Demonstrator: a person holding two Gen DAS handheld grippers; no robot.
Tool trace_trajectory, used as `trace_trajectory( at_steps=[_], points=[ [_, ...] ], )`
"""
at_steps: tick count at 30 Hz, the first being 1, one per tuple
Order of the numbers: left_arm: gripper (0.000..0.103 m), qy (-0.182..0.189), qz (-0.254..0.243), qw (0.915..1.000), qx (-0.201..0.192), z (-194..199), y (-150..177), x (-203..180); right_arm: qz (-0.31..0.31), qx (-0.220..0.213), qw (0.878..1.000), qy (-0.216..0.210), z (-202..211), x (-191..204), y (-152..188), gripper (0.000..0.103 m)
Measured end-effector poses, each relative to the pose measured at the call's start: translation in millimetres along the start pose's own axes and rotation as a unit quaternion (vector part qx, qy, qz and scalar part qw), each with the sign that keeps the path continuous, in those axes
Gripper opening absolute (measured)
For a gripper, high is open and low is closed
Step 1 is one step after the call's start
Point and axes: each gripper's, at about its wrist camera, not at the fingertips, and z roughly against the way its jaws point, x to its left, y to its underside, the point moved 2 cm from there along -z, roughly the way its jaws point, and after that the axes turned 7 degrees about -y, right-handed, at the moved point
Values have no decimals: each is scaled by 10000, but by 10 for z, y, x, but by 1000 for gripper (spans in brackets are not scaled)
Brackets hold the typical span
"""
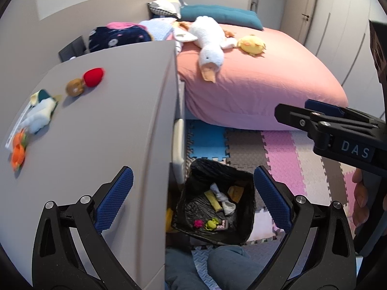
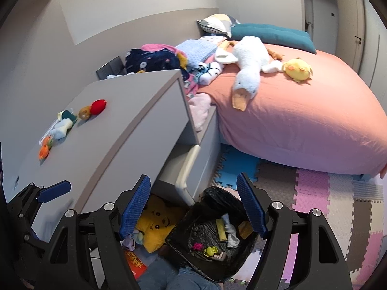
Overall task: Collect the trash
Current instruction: 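Open both tools to drop the pink doll and chip bag into the bin, then move both tools back over the desk toward the orange toy and red heart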
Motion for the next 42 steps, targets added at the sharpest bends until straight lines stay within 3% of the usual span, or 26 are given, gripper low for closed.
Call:
trace_trajectory(
  at_steps=[29, 42],
  points=[
    [96, -952, 1121, 9891, -91, 82, 157, 1640, 805, 83, 9918, -990, -577, 1219, -249, 74],
    [96, -1020, 1782, 9787, -14, -112, 134, 2413, 1018, 274, 9886, -1073, -1008, 1592, -477, 74]
  ],
)
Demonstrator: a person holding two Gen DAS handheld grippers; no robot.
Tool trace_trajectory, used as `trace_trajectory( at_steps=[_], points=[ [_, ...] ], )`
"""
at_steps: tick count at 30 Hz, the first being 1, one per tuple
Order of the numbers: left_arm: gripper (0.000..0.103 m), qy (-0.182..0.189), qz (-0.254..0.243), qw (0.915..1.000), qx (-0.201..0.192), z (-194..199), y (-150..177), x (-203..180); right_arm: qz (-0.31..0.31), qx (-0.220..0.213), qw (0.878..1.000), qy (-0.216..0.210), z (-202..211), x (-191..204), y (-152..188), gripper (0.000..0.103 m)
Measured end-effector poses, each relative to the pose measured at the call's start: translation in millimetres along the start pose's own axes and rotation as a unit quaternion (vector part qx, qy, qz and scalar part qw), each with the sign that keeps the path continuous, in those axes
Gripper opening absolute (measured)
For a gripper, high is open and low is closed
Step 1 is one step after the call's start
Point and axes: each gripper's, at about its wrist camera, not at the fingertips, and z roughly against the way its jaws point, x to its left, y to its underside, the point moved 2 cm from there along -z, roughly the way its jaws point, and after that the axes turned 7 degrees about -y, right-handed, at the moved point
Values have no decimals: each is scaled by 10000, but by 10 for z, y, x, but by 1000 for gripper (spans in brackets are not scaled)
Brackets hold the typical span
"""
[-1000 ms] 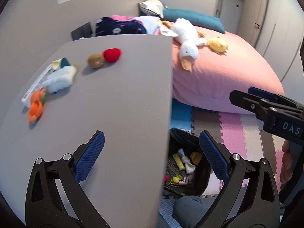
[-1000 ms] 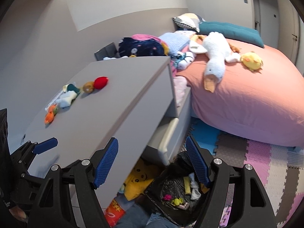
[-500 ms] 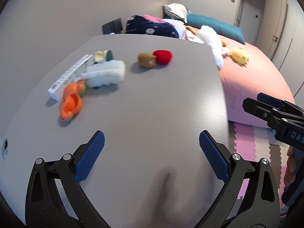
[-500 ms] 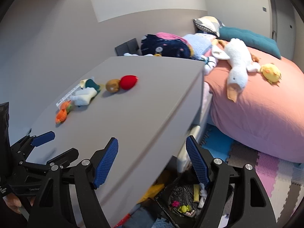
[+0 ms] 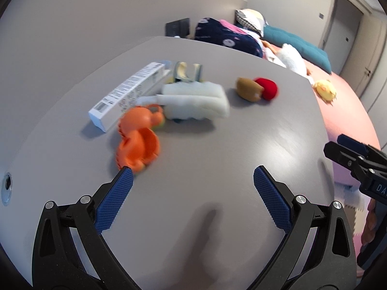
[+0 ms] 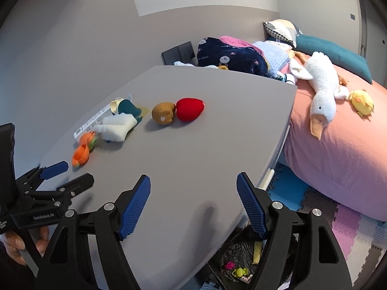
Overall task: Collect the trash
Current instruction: 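Move both tools back over the desk toward the orange toy and red heart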
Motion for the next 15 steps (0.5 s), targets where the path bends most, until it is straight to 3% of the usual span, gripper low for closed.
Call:
trace_trajectory(
  at_steps=[6, 15],
  points=[
    [96, -25, 361, 9993, 68, -164, -118, 225, -9, 38, 9999, 96, -221, -12, -196, 74],
    [78, -142, 464, 9987, 132, -374, -268, 379, 4, 104, 9996, 255, -513, -15, -484, 74]
  ],
)
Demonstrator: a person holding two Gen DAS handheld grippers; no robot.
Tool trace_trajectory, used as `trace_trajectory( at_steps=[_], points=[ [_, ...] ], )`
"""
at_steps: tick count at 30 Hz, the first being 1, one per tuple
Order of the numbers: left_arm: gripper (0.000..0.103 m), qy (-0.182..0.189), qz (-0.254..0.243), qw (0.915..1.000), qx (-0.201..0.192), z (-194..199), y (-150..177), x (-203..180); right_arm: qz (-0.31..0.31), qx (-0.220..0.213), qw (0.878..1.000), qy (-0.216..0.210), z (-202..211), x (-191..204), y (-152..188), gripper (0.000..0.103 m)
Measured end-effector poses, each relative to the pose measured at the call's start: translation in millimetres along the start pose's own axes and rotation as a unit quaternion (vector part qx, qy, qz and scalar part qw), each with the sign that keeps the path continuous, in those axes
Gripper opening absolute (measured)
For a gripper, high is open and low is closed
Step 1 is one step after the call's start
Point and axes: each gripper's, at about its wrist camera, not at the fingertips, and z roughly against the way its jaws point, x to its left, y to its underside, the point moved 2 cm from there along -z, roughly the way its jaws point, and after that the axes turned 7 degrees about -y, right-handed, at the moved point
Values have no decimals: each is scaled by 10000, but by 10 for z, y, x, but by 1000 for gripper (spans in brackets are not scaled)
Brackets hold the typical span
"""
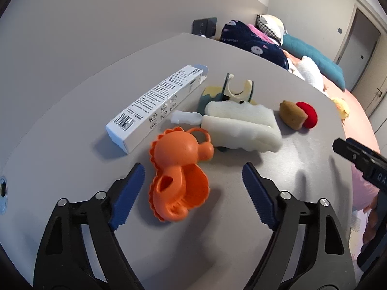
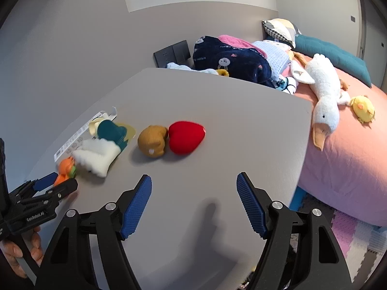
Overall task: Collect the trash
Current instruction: 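Move both tools back over the desk toward the orange toy and red heart, then grasp the orange toy with the left tool while the right tool grasps the red heart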
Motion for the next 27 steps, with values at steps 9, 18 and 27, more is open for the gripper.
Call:
trace_trajectory(
  at_steps=[9, 18, 27],
  points=[
    [53, -98, 31, 9999, -24, -80, -41, 50, 208, 70, 9995, 217, -284, 62, -256, 74],
    [53, -171, 18, 9998, -38, -76, -41, 49, 208, 229, 9985, 452, -568, 29, -397, 62],
    [53, -184, 8, 9998, -43, -65, -20, 51, 308, 350, 9974, 551, -731, 18, -428, 48]
  ],
)
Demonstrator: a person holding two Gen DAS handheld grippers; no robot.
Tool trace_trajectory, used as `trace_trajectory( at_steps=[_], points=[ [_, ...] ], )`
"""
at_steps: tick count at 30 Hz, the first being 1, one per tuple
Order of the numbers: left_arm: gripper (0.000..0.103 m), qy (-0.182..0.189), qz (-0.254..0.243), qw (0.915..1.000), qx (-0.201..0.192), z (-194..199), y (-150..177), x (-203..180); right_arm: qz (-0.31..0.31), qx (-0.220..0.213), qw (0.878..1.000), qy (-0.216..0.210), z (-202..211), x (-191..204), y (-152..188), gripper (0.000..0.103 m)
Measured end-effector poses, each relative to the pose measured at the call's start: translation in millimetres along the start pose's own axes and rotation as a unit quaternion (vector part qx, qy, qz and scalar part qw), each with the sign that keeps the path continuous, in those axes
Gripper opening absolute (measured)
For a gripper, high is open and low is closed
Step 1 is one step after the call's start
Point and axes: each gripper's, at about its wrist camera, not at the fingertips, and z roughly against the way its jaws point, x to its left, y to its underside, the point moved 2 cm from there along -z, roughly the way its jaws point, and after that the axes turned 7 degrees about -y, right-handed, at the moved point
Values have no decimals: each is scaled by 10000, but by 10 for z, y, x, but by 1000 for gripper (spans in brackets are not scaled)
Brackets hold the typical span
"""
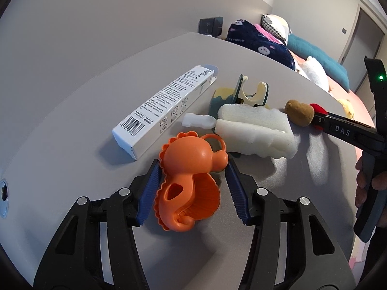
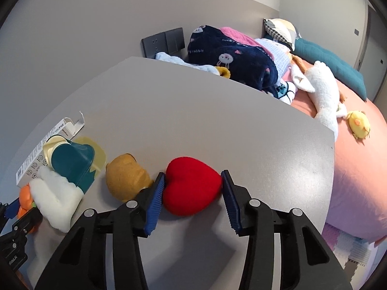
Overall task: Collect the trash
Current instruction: 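Grasp the orange toy with the left tool while the right tool grasps the red heart, then carry the orange toy and red heart plush over the bin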
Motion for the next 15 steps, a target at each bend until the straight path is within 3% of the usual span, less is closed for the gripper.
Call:
trace_trajectory(
  at_steps=[15],
  points=[
    [53, -14, -162, 9999, -17, 106, 53, -155, -30, -18, 9996, -279, 379, -52, 284, 48]
  ],
)
